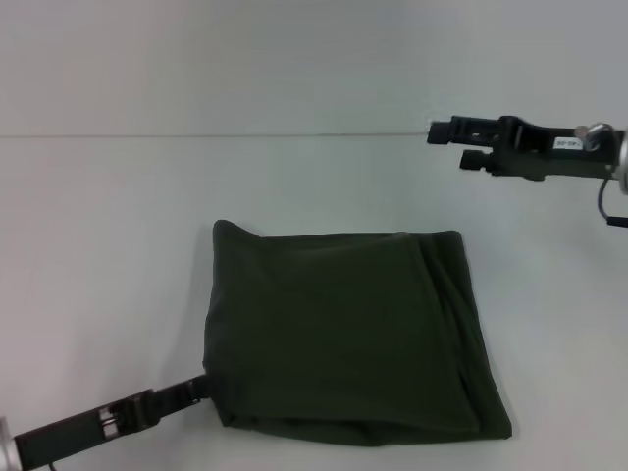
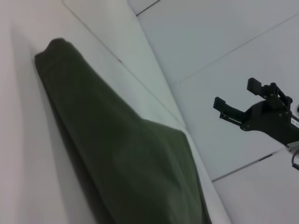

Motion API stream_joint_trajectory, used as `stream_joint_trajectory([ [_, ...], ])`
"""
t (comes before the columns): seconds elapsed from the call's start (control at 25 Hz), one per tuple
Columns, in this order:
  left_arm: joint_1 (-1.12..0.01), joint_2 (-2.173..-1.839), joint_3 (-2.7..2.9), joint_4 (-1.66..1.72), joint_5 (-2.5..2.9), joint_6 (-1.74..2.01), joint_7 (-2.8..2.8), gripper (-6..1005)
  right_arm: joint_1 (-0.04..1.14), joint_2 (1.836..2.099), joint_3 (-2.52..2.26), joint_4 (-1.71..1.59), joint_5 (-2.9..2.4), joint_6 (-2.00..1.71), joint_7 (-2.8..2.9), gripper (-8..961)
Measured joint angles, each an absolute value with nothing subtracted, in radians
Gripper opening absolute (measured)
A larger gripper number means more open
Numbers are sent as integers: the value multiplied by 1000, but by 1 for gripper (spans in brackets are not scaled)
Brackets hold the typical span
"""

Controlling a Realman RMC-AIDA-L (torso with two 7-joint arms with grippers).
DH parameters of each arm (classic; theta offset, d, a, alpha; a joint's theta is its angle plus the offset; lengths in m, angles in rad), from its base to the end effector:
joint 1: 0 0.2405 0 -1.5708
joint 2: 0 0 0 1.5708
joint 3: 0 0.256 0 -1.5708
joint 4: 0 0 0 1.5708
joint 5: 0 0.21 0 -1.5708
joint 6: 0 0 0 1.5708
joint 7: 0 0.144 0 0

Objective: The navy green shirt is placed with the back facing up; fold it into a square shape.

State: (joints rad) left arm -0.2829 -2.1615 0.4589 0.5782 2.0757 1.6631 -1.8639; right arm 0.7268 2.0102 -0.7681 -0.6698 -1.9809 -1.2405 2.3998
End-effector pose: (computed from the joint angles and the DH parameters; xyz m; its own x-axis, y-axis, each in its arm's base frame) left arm -0.3222 0.2336 -0.0243 0.1026 0.8155 0.5695 0.8933 -0.3274 0.3080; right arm 0.2175 0.4222 0.0291 0.1969 -0.7967 -0.5714 -0.9470 -0.3055 0.0996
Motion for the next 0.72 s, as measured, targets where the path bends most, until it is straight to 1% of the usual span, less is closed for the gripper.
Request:
stream_joint_trajectory([
  [0.12, -265, -2154, 421, 605, 2075, 1703, -1842, 307, 701, 2011, -766, -662, -1910, -1249, 2321, 923],
  [0.16, -256, -2150, 401, 623, 2074, 1720, -1832, 359, 694, 2014, -765, -659, -1889, -1250, 2293, 923],
  [0.24, -240, -2143, 358, 665, 2071, 1756, -1800, 463, 678, 2020, -763, -658, -1852, -1253, 2240, 923],
  [0.28, -233, -2140, 327, 695, 2069, 1783, -1765, 515, 661, 2028, -763, -655, -1816, -1264, 2164, 923],
  [0.36, -228, -2134, 296, 737, 2069, 1818, -1686, 555, 642, 2039, -763, -651, -1784, -1280, 2069, 923],
  [0.4, -230, -2130, 296, 765, 2073, 1834, -1634, 575, 642, 2039, -763, -651, -1784, -1280, 2069, 923],
  [0.52, -249, -2119, 326, 808, 2097, 1843, -1565, 635, 595, 2066, -762, -649, -1726, -1307, 1873, 923],
  [0.64, -298, -2111, 352, 813, 2119, 1849, -1521, 695, 560, 2089, -769, -636, -1682, -1356, 1651, 922],
  [0.72, -308, -2111, 345, 810, 2101, 1873, -1496, 735, 558, 2092, -785, -616, -1679, -1378, 1552, 922],
])
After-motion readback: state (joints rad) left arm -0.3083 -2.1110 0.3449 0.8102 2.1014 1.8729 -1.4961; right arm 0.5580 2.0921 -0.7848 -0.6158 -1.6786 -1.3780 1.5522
